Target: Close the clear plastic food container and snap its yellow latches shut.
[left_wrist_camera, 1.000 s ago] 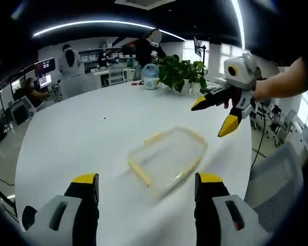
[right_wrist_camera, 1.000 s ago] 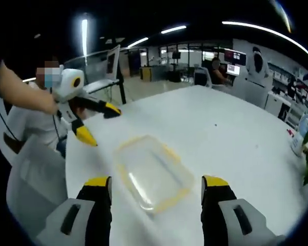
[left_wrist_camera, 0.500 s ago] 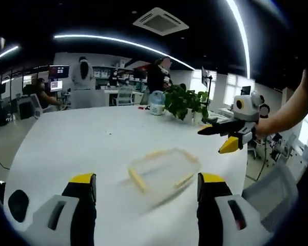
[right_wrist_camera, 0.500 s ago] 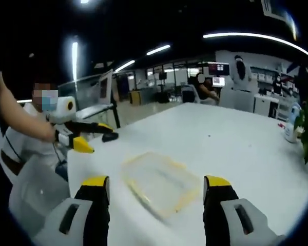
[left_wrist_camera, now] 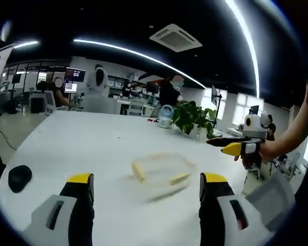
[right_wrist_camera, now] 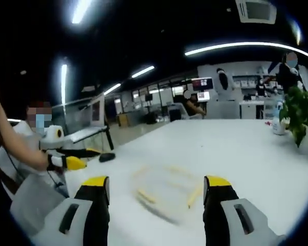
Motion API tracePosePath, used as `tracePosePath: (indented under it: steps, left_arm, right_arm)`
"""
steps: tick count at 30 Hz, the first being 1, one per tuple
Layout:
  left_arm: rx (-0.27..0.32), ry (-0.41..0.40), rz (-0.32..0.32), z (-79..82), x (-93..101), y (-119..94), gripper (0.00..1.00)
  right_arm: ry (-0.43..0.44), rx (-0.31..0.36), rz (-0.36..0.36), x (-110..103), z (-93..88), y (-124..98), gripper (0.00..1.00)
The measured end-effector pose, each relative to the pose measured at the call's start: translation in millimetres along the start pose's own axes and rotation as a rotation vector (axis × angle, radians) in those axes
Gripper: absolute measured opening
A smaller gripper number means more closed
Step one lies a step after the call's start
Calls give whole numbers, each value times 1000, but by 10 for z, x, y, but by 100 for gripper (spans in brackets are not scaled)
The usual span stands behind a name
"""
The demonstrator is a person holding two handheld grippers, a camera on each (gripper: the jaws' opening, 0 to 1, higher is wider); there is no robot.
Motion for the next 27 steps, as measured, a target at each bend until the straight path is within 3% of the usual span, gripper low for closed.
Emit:
tracePosePath:
  steps: [4,13,27]
  left_arm:
    - [6,-5,11,-13,-6,-86,86]
    - [7,-5,22,-39,5,-156,83]
    - [16,-10,39,-14,35,-327,82]
  right_arm:
    - [18,6,-14,-59,-116,-72,74]
    - [15,51,-36,-164,-185,-163,71]
    - [3,57,-66,-252,-141,-277,68]
Point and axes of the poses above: the point that each gripper's makers call its tool centre point, and the gripper's own axes: y roughly forward along the fingers, x roughly to its right, z roughly out of its top, the point moved 8 cm from there along -y, roughly backward along the fingers, and after that the axes turned 12 degrees about y, right-handed, at the moved point
